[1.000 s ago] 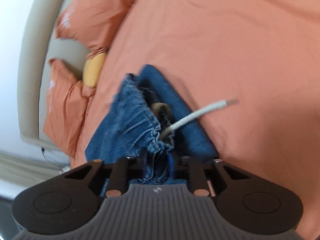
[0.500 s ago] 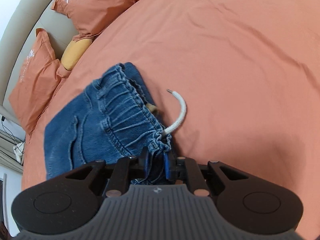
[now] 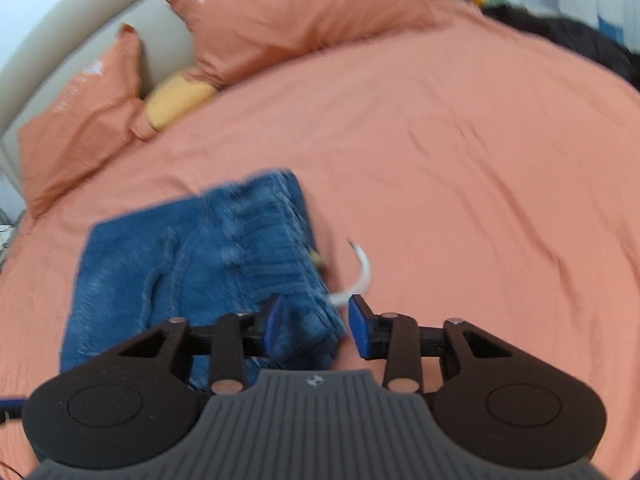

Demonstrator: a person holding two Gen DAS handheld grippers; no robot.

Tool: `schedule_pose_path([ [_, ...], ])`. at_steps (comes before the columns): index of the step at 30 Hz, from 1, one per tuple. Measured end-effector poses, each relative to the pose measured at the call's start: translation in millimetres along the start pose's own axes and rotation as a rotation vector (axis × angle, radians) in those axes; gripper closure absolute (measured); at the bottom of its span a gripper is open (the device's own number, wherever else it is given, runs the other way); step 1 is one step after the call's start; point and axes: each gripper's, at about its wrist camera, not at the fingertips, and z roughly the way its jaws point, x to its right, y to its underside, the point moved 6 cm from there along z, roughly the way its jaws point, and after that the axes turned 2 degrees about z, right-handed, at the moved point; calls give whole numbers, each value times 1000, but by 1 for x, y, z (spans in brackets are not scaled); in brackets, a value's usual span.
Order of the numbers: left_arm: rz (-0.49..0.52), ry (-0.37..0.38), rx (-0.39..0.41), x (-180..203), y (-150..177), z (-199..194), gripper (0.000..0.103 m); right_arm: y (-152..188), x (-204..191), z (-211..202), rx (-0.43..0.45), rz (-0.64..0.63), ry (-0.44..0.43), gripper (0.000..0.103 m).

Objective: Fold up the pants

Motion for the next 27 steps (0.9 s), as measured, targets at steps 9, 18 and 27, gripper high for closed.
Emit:
schedule_pose_path([
  [9,-43,-53,62,-16,-89,63,75,-36,-60,36,63,-234,7,79],
  [18,-1,-100,-17,-26,-93,124,79,-38,-63,99,-8,-332,63,79],
  [27,0,-84,-32,-34,-93,133,79,-39,-56,121,-31,-326,54,77],
])
